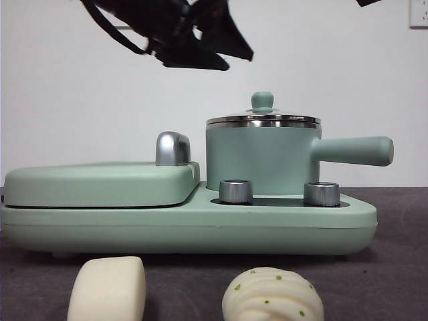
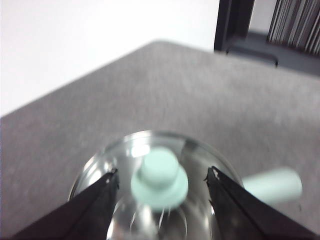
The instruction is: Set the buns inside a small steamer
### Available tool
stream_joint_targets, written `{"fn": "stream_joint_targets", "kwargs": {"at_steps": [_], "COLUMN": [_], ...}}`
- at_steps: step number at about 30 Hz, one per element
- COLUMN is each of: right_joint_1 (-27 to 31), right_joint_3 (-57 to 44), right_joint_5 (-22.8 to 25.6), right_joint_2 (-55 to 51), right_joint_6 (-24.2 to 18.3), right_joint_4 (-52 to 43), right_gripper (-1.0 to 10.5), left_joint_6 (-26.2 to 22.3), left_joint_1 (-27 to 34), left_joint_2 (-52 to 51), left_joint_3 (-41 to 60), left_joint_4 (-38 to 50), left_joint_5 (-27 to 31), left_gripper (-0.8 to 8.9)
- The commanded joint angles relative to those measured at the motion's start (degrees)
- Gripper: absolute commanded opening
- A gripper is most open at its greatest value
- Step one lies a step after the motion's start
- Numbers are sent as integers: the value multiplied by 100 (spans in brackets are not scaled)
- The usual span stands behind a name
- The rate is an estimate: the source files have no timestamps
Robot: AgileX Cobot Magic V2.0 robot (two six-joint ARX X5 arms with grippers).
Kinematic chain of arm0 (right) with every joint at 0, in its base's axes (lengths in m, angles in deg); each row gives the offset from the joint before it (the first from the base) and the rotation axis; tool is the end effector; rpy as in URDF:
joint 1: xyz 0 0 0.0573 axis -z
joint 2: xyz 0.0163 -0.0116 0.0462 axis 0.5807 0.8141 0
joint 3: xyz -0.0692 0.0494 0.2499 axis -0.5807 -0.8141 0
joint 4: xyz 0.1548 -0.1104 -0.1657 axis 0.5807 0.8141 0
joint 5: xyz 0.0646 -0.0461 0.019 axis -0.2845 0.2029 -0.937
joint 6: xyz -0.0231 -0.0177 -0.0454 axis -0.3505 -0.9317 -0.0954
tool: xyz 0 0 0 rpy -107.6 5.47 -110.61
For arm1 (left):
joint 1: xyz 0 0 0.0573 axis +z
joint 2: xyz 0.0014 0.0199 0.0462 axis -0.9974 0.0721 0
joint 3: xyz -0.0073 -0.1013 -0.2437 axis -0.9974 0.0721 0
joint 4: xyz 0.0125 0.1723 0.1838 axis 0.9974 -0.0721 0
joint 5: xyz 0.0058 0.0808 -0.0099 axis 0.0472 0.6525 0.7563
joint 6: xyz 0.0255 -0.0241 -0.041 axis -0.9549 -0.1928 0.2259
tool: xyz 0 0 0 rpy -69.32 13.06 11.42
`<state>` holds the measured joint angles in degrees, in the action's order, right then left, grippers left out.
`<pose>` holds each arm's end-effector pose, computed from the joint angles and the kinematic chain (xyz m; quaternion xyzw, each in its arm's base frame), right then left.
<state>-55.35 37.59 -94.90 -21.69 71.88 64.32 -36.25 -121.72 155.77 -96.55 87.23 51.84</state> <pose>0.1600 0.0687 0.3423 -0.1255 0.1714 0.3656 0.9062 0.2799 -0.2133 0.2918 0.0637 0.0868 -0.4548 0.8840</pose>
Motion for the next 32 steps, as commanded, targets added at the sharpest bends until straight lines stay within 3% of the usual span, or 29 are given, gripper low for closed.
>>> {"fn": "stream_joint_targets", "kwargs": {"at_steps": [1,13,27,29,32], "right_joint_1": [-31,-31,-31,-31,-31], "right_joint_3": [125,122,122,122,122], "right_joint_5": [15,15,17,17,17], "right_joint_2": [20,20,20,20,20], "right_joint_6": [105,105,210,210,210], "right_joint_4": [-24,39,59,57,57], "right_gripper": [257,257,257,257,257], "left_joint_6": [275,247,87,0,-63], "left_joint_1": [-85,-195,-195,-195,-195], "left_joint_2": [299,1244,1493,1493,1493], "left_joint_3": [-142,-682,-695,-695,-695], "left_joint_4": [466,599,601,601,599], "left_joint_5": [15,15,15,15,15], "left_gripper": [279,279,274,208,15]}}
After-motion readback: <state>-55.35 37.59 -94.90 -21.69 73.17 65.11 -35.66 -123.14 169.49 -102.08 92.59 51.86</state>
